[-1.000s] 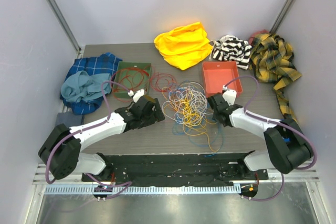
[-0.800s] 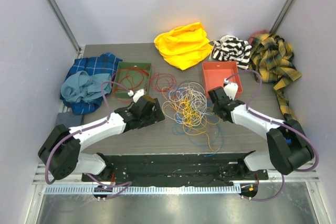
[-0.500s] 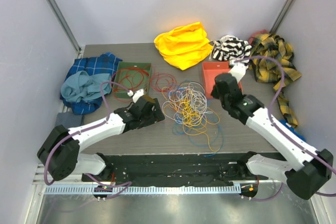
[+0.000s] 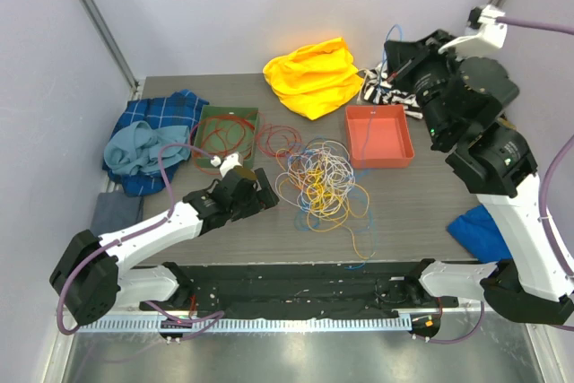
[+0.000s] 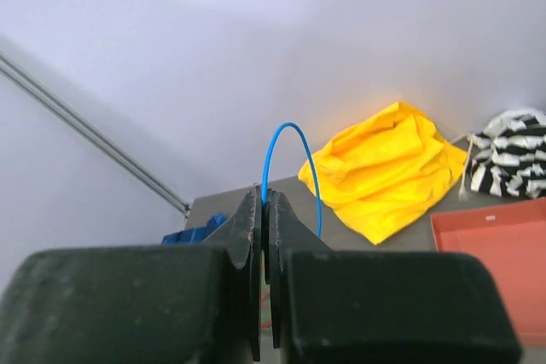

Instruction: Untangle the cables

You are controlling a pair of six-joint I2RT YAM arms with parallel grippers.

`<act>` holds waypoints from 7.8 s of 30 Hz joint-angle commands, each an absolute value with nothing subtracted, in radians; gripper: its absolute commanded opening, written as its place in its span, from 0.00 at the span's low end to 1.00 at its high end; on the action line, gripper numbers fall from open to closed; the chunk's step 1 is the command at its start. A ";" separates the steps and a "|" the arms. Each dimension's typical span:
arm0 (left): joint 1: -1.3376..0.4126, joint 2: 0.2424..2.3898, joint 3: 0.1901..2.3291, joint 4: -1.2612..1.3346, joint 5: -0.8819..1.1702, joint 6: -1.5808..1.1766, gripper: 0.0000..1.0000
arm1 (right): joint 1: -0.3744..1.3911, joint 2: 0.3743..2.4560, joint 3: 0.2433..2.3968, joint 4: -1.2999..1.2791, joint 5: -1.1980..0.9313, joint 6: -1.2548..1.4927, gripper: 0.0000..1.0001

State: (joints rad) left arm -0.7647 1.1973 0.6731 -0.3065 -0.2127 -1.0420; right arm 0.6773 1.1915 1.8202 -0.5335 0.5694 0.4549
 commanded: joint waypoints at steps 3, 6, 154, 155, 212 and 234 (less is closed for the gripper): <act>-0.769 1.164 0.664 -0.288 -0.227 -1.055 0.95 | 0.684 1.261 2.142 -0.488 0.509 0.321 0.01; -0.769 1.169 0.666 -0.282 -0.222 -1.057 0.95 | 0.684 1.316 2.305 -0.497 0.448 0.305 0.01; -0.769 1.698 2.479 -0.696 -0.158 -0.385 0.00 | 0.695 1.290 0.934 -0.196 0.581 0.347 0.68; -0.769 1.697 2.479 -0.698 -0.156 -0.387 0.00 | 0.693 1.308 0.930 -0.186 0.594 0.353 0.66; -0.831 1.743 2.367 -0.630 0.102 -0.608 0.00 | 0.756 1.135 1.081 -0.063 0.302 0.293 0.44; -0.831 1.778 2.433 -0.733 -0.118 -0.552 0.00 | 0.769 1.040 1.023 -0.095 0.279 0.330 0.45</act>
